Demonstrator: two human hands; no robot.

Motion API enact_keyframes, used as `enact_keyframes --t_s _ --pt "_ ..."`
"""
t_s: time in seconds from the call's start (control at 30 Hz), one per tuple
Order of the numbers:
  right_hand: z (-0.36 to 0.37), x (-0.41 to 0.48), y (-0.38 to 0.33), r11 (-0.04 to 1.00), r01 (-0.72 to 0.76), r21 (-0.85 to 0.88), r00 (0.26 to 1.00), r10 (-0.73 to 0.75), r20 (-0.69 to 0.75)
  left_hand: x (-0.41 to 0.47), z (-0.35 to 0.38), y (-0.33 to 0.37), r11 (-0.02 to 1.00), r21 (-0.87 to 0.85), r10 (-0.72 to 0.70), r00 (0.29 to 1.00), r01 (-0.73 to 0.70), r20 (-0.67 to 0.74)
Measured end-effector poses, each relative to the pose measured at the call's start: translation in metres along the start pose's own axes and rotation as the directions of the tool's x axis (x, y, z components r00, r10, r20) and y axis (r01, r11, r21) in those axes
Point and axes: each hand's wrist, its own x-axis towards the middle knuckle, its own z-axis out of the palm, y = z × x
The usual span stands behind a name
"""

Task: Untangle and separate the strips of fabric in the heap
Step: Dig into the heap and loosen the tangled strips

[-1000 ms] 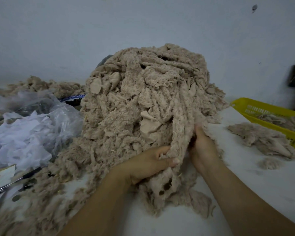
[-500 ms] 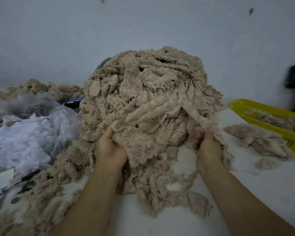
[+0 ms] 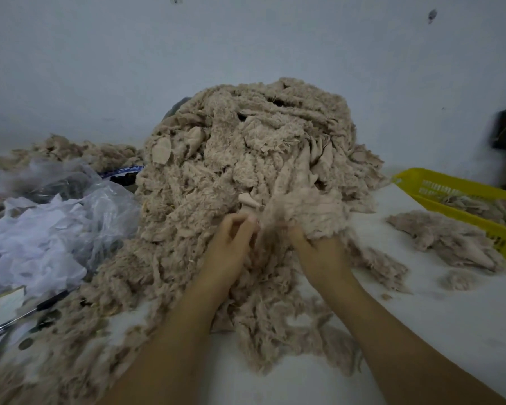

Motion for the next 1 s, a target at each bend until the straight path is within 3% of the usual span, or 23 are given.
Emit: enact_keyframes --t_s 0.1,0.2,0.3,0.4,0.5,0.63,0.73,0.77,0.83,0.9,1.0 --pt "0.005 -0.006 -0.018 0.991 0.133 -0.029 0.976 -0.126 0.178 -0.002 -0.003 0.001 0.993 -0.083 -0.071 0.992 0.08 0.101" --pt "0.017 -0.015 -0.023 0.984 0.169 -0.063 0.877 -0.12 0.465 -0.002 -0.006 0.006 0.949 -0.243 -0.15 0.967 0.199 0.207" --pt "0.021 -0.021 -0.021 0.961 0.228 -0.156 0.8 -0.094 0.593 -0.003 -0.007 0.008 0.941 -0.219 -0.199 0.944 0.259 0.262" --pt "0.027 -0.026 -0.024 0.937 0.304 -0.169 0.747 -0.124 0.653 -0.003 -0.006 0.011 0.964 -0.15 -0.173 0.946 0.22 0.275" --pt "0.032 -0.03 -0.027 0.941 0.303 -0.154 0.741 -0.13 0.659 -0.002 -0.005 0.009 0.966 -0.145 -0.165 0.944 0.213 0.285" --pt "0.031 -0.028 -0.024 0.965 0.226 -0.131 0.806 -0.11 0.582 0.002 -0.006 0.007 0.858 -0.388 -0.255 0.935 0.336 0.246" --pt "0.026 -0.028 -0.019 0.981 0.178 -0.075 0.835 -0.11 0.539 0.005 -0.006 0.004 0.843 -0.473 -0.204 0.965 0.257 0.162" --pt "0.025 -0.027 -0.017 0.983 0.161 -0.083 0.849 -0.094 0.521 0.005 -0.005 0.002 0.893 -0.403 -0.169 0.979 0.202 0.115" --pt "0.022 -0.024 -0.015 0.983 0.14 -0.117 0.885 -0.072 0.46 0.004 -0.004 -0.002 0.996 -0.086 -0.01 1.0 0.011 0.003" --pt "0.019 -0.021 -0.016 0.982 0.154 -0.113 0.919 -0.101 0.38 0.005 -0.002 -0.004 0.964 0.211 0.184 0.98 -0.165 -0.076" --pt "0.015 -0.017 -0.022 0.977 0.21 -0.016 0.954 -0.202 0.222 0.009 -0.003 -0.003 0.917 0.321 0.309 0.93 -0.237 -0.198"
